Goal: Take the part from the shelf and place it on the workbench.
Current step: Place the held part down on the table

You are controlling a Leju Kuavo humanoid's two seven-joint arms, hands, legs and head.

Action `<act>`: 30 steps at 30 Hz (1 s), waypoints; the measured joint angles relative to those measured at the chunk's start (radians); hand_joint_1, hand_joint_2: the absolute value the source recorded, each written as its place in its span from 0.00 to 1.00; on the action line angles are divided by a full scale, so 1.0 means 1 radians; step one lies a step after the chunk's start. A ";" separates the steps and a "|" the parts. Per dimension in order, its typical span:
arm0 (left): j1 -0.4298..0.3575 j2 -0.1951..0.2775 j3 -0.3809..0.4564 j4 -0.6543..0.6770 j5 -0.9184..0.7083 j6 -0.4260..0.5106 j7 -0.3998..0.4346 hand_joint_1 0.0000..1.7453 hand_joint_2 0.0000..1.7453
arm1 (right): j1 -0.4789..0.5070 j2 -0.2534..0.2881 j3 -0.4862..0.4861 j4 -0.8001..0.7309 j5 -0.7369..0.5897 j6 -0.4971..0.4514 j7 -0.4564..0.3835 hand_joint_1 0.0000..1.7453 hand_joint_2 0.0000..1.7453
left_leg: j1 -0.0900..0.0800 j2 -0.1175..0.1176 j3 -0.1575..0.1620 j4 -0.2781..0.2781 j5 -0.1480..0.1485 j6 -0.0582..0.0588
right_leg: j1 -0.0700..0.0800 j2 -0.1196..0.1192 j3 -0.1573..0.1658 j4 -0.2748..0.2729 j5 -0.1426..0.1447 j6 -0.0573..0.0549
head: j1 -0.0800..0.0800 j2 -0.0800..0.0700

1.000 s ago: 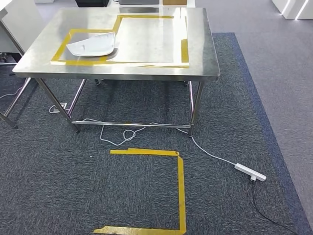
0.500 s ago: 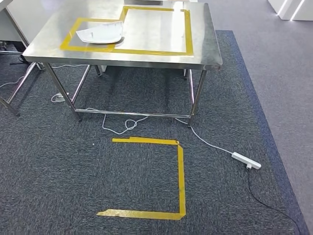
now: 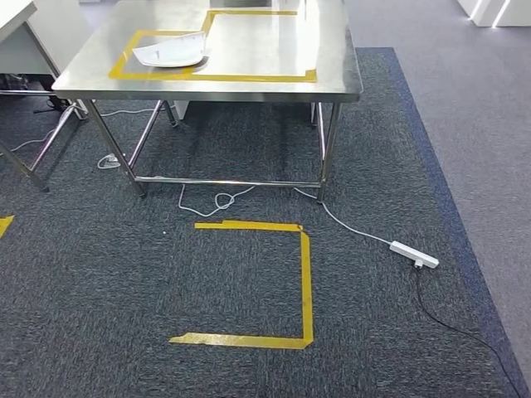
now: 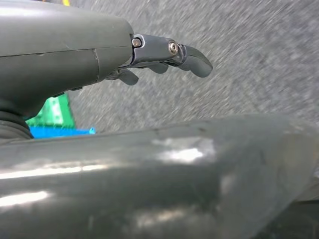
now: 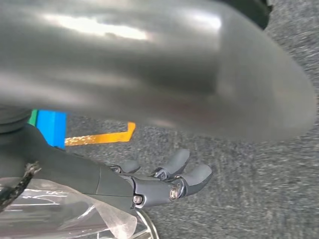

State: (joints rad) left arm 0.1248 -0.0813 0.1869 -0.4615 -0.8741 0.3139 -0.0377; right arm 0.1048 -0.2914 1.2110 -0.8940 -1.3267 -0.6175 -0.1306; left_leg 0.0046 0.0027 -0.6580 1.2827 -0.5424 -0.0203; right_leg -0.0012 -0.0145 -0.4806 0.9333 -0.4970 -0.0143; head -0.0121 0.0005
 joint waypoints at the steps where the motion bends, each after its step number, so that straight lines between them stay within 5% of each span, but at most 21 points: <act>1: 0.006 -0.001 0.000 -0.014 0.000 -0.006 0.010 0.00 0.00 | 0.000 0.000 0.000 0.000 0.000 0.000 -0.001 0.00 0.00 | 0.000 0.000 0.037 -0.036 0.029 0.004 | 0.001 0.000 -0.011 0.006 0.007 0.002 | 0.000 0.000; 4: 0.029 -0.012 0.000 -0.074 -0.006 -0.012 0.056 0.00 0.00 | 0.000 0.000 -0.002 0.000 -0.002 0.001 -0.005 0.00 0.00 | -0.006 0.000 0.186 -0.250 0.043 0.027 | 0.005 0.000 -0.036 0.027 0.021 0.011 | 0.000 0.000; 6: 0.044 -0.029 0.000 -0.120 -0.016 -0.015 0.086 0.00 0.00 | 0.000 0.000 -0.003 0.000 -0.003 0.001 -0.007 0.00 0.00 | -0.009 0.001 0.218 -0.319 0.022 0.038 | 0.007 -0.002 -0.050 0.035 0.030 0.022 | 0.000 0.000; 10: 0.075 -0.057 -0.002 -0.187 -0.020 -0.027 0.112 0.00 0.00 | 0.001 0.000 -0.004 0.001 -0.006 0.001 -0.010 0.00 0.00 | -0.010 0.000 0.210 -0.337 0.019 0.032 | 0.008 -0.002 -0.075 0.037 0.024 -0.018 | 0.005 0.000; 11: 0.082 -0.061 -0.003 -0.201 -0.020 -0.031 0.115 0.00 0.00 | 0.001 0.000 -0.004 0.002 -0.007 0.001 -0.012 0.00 0.00 | -0.012 0.001 0.209 -0.337 0.020 0.036 | 0.007 -0.001 -0.075 0.036 0.030 -0.016 | 0.005 0.000; 14: 0.093 -0.067 -0.005 -0.234 -0.020 -0.039 0.120 0.00 0.00 | 0.001 0.000 -0.004 0.002 -0.007 0.004 -0.014 0.00 0.00 | -0.017 0.002 0.205 -0.335 0.027 0.045 | 0.001 0.003 -0.076 0.029 0.051 0.016 | 0.005 0.000; 17: 0.096 -0.071 -0.006 -0.254 -0.020 -0.045 0.122 0.00 0.00 | 0.001 0.000 -0.004 0.003 -0.007 0.006 -0.015 0.00 0.00 | -0.020 0.004 0.198 -0.332 0.033 0.050 | -0.003 0.005 -0.074 0.027 0.065 0.032 | 0.005 0.000; 30: 0.102 -0.078 -0.023 -0.283 -0.019 -0.051 0.132 0.00 0.00 | 0.000 0.000 -0.004 0.012 -0.008 0.009 -0.016 0.00 0.00 | -0.020 0.004 0.191 -0.331 0.036 0.049 | -0.002 0.005 -0.079 0.028 0.069 0.036 | 0.004 0.000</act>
State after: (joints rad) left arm 0.2264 -0.1589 0.1643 -0.7448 -0.8930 0.2625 0.0945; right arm 0.1052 -0.2918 1.2070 -0.8818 -1.3352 -0.6081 -0.1469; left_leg -0.0150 0.0067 -0.4673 0.9521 -0.5060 0.0288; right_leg -0.0037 -0.0094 -0.5599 0.9614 -0.4282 0.0220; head -0.0077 0.0005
